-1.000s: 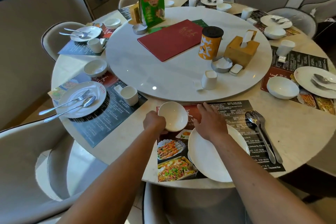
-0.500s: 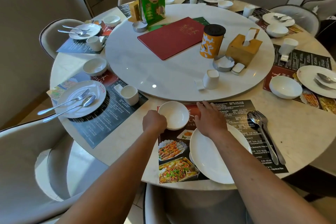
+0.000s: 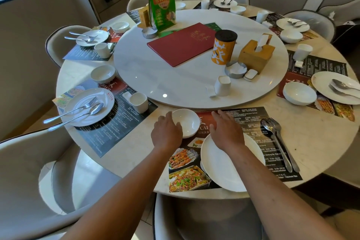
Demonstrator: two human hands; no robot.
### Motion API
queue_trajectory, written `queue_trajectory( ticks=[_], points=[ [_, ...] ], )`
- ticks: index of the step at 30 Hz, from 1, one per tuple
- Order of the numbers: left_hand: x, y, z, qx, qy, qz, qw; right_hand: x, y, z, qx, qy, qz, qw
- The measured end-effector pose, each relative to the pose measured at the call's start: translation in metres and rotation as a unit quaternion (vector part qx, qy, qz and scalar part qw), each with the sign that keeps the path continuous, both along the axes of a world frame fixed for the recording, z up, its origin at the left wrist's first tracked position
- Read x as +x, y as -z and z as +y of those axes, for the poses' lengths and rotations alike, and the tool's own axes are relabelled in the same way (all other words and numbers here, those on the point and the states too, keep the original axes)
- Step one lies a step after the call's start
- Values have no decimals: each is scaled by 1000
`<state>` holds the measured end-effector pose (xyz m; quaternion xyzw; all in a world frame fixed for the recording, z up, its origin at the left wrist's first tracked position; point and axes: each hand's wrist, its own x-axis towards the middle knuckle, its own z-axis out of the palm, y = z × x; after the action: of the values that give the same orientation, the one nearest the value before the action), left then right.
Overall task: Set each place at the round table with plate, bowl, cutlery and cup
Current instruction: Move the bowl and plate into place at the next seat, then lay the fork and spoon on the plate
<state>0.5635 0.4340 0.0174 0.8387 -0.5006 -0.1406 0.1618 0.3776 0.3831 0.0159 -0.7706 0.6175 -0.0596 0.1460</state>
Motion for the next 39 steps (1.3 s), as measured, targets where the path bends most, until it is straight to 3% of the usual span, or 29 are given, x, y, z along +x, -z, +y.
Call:
queue_trajectory(
  ticks=[5,10,18,26,34,39],
  points=[
    [-48,2,15,-19,160,-124,979,-36,-3,28,-79,59,-38,994],
    [-113,6,27,3,272,-145,951,-90,4,49,-112,151,-42,981],
    [-169,9,31,16,296,-143,944,-170,18,46,-54,306,-57,949],
    [-174,18,37,26,276,-141,950,-193,36,23,-15,317,-46,947],
    [-159,15,53,20,223,-108,969,-204,33,6,44,383,-139,912],
    [-134,18,76,20,189,-92,977,-202,27,21,-22,362,-172,916]
  ],
)
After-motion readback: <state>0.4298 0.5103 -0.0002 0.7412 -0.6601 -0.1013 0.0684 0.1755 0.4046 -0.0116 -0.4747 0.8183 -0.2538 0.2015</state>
